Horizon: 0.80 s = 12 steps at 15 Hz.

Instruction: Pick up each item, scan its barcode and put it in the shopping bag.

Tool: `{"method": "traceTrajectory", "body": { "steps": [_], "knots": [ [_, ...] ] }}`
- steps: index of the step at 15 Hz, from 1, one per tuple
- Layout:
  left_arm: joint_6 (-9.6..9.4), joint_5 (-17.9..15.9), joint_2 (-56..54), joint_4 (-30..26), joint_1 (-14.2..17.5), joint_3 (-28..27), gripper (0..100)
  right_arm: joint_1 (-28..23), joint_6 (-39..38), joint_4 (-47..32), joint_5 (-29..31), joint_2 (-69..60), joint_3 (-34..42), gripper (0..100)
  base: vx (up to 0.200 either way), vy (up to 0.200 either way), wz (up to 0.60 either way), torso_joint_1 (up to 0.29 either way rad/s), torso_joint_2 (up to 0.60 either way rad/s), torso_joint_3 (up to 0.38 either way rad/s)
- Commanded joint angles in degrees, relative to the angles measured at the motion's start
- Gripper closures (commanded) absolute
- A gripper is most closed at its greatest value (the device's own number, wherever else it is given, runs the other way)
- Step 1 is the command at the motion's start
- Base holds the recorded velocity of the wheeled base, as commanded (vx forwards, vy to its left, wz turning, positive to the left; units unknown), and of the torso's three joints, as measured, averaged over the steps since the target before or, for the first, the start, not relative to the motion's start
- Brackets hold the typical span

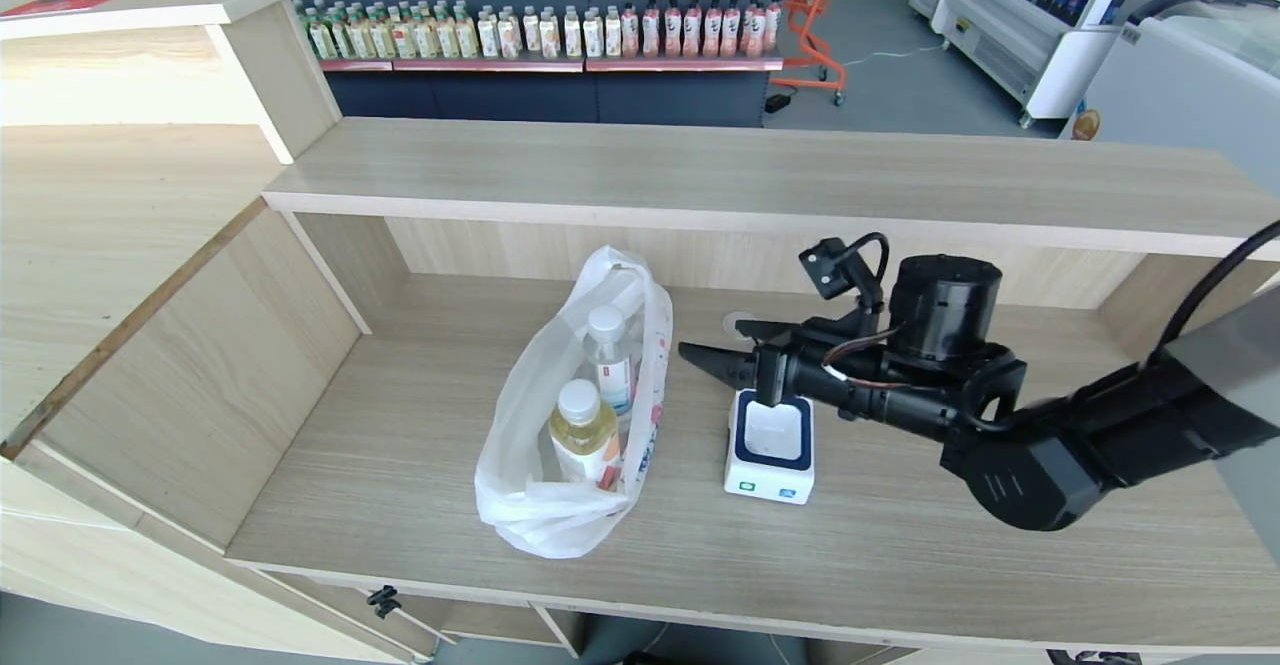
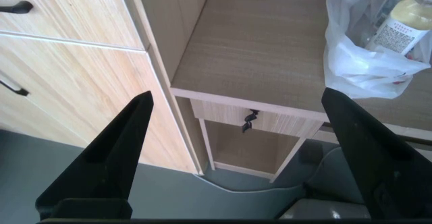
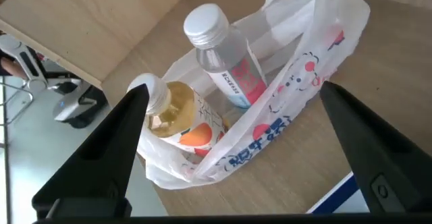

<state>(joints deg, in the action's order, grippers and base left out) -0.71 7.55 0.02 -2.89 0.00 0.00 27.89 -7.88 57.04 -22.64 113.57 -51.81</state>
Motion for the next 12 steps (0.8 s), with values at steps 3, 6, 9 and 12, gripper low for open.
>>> {"method": "traceTrajectory", "body": {
  "steps": [3, 6, 9, 12],
  "knots": [
    [0.0, 0.01, -0.02, -0.01, 0.0, 0.0, 0, -11.1, 1.37, -4.83, 0.31, -30.42, 22.45, 0, 0.0, 0.0, 0.0, 0.0, 0.0, 0.0],
    [0.0, 0.01, -0.02, -0.01, 0.0, 0.0, 0, -23.06, 12.53, -20.3, 3.65, -54.59, 38.45, 0, 0.0, 0.0, 0.0, 0.0, 0.0, 0.0],
    [0.0, 0.01, -0.02, -0.01, 0.0, 0.0, 0, -24.11, 11.21, -35.33, 17.8, -79.38, 46.27, 0, 0.0, 0.0, 0.0, 0.0, 0.0, 0.0],
    [0.0, 0.01, 0.06, -0.01, 0.0, 0.0, 0, -26.66, 10.86, -54.67, 20.18, -109.52, 51.81, 0, 0.0, 0.0, 0.0, 0.0, 0.0, 0.0]
  ]
}}
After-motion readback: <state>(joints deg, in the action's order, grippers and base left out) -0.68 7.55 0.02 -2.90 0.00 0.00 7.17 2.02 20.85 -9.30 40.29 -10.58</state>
